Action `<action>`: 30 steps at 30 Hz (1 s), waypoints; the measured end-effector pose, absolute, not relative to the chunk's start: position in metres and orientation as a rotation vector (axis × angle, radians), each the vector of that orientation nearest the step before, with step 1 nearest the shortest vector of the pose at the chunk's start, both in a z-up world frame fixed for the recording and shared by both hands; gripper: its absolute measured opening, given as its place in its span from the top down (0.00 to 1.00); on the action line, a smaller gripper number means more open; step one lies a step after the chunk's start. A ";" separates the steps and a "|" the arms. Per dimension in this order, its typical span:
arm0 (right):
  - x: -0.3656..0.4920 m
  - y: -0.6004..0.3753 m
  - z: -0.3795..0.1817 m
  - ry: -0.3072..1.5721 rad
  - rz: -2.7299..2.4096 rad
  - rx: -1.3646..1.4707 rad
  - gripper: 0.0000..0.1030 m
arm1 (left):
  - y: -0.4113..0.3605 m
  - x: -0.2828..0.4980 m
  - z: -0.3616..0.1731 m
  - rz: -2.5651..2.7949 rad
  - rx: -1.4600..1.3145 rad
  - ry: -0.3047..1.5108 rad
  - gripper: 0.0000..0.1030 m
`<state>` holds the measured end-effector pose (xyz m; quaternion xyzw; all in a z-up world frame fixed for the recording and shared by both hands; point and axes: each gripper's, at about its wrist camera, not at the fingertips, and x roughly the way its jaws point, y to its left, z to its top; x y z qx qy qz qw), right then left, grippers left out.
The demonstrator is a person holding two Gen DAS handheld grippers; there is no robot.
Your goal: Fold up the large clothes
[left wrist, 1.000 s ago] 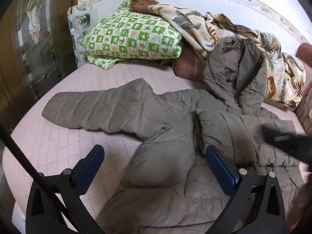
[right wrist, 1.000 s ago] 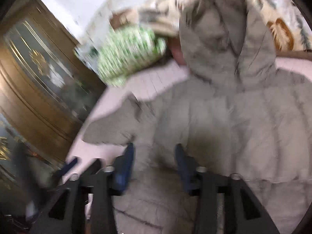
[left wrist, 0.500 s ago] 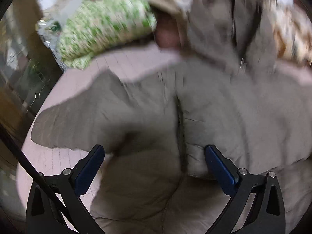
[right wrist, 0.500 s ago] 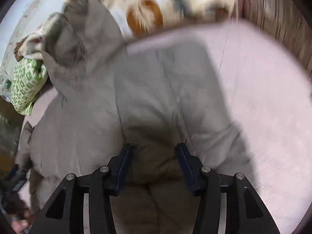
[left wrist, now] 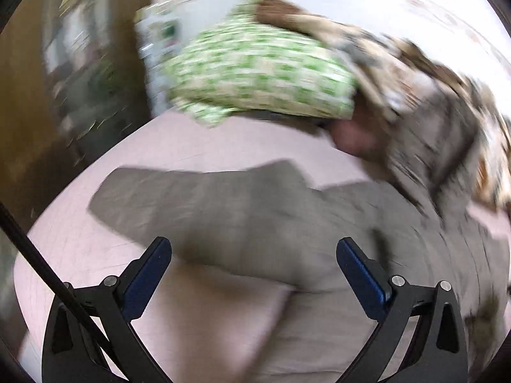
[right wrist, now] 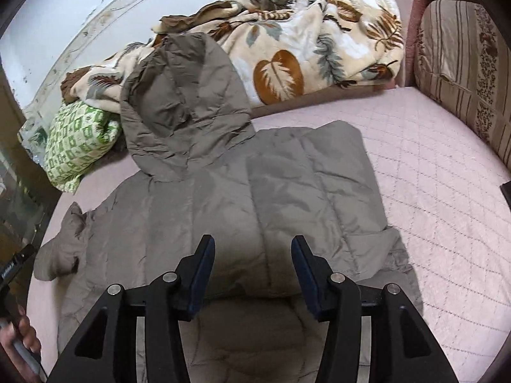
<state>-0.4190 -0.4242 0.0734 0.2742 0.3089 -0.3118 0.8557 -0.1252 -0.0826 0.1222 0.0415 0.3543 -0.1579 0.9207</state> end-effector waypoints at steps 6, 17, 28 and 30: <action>-0.421 -0.416 0.068 0.668 -0.643 0.564 0.48 | 0.043 -0.043 0.090 -0.165 -0.206 0.875 0.02; -0.407 -0.413 0.057 0.700 -0.635 0.560 0.48 | 0.124 0.030 0.016 -0.174 -0.611 0.929 0.36; -0.406 -0.415 0.058 0.687 -0.666 0.549 0.48 | 0.104 0.054 0.021 -0.132 -0.600 0.839 0.89; -0.408 -0.418 0.059 0.676 -0.667 0.563 0.48 | 0.098 0.046 0.041 -0.161 -0.581 0.789 0.89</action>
